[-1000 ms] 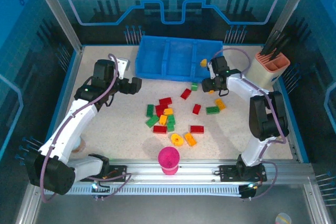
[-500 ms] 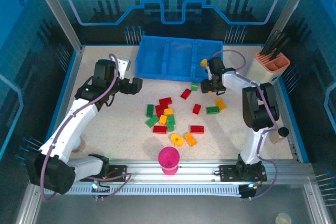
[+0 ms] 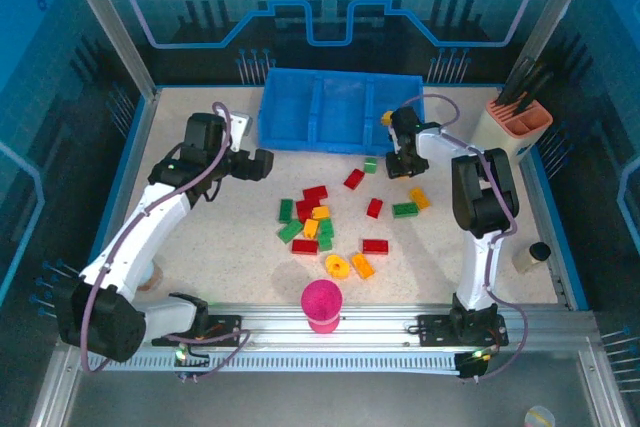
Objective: Sort the legos into containers by color
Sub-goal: Pick up the lego from the middle-right of the table, then place the lego in the container.
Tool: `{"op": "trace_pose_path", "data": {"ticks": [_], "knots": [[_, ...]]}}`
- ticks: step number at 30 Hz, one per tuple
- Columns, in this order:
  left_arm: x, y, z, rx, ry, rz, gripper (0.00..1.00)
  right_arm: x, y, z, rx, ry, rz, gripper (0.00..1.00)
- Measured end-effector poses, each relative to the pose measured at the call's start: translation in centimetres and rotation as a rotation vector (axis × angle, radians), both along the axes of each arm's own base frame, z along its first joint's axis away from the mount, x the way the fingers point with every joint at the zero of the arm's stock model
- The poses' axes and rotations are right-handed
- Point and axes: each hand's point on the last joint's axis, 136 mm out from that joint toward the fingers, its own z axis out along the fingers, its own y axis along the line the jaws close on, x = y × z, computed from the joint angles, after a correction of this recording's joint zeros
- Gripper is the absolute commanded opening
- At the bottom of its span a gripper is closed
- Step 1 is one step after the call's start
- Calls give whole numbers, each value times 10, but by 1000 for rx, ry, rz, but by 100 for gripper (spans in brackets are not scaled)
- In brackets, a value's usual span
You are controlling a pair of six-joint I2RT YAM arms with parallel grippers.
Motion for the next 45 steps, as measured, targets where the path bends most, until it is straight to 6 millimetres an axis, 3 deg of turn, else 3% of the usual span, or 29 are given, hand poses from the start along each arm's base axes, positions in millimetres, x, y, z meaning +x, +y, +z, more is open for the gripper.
{"op": "trace_pose_path", "data": {"ticks": [4, 12, 16, 20, 26, 30, 36, 41, 45], "knots": [[1, 0, -3, 2, 7, 0, 99, 1, 0, 1, -3, 2, 6, 27], [2, 0, -6, 5, 16, -1, 99, -2, 0, 11, -5, -2, 22, 24], [2, 0, -7, 6, 18, -2, 99, 5, 1, 50, 12, -94, 33, 25], [2, -1, -7, 6, 18, -2, 99, 27, 7, 96, 41, -269, 52, 25], [2, -1, -7, 6, 20, -2, 99, 66, 17, 117, 54, -390, 78, 25], [2, -1, -7, 7, 20, -2, 99, 93, 23, 114, 55, -418, 85, 26], [2, -1, -7, 5, 21, -4, 99, 119, 28, 89, 40, -400, 95, 28], [2, -1, -7, 5, 21, -4, 99, 127, 29, 63, 21, -358, 96, 30], [2, -1, -8, 5, 22, -4, 99, 127, 28, 57, 15, -340, 99, 32]]}}
